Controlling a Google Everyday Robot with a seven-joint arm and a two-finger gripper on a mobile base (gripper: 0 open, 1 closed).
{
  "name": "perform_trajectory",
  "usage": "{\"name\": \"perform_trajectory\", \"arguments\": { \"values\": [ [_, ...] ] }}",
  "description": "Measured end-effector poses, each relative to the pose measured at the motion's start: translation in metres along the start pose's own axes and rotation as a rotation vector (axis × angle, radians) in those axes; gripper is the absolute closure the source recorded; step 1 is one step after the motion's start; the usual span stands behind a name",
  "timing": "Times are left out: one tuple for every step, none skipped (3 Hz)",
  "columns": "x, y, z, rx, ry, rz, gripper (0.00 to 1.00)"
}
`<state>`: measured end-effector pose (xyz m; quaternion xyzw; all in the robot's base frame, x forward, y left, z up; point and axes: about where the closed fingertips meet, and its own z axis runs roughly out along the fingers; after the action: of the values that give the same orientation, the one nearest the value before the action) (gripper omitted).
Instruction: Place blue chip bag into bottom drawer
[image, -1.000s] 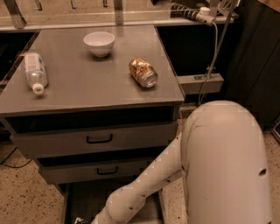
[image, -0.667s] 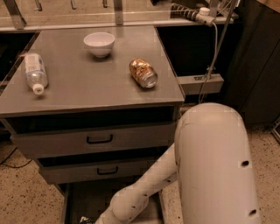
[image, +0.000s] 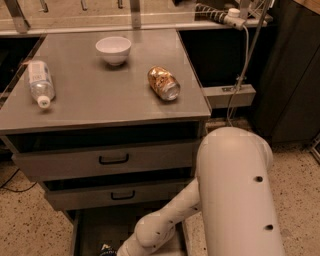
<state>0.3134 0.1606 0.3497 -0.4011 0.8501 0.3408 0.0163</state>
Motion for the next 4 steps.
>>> {"name": "perform_trajectory", "arguments": {
  "values": [
    [-0.029, -0.038, 0.029, -0.027, -0.013, -0.005, 1.00],
    [-0.029, -0.038, 0.029, -0.028, -0.013, -0.005, 1.00],
    [-0.032, -0.064, 0.031, 0.004, -0.041, 0.030, 1.00],
    [-0.036, -0.090, 0.025, 0.036, -0.066, 0.061, 1.00]
  ]
}}
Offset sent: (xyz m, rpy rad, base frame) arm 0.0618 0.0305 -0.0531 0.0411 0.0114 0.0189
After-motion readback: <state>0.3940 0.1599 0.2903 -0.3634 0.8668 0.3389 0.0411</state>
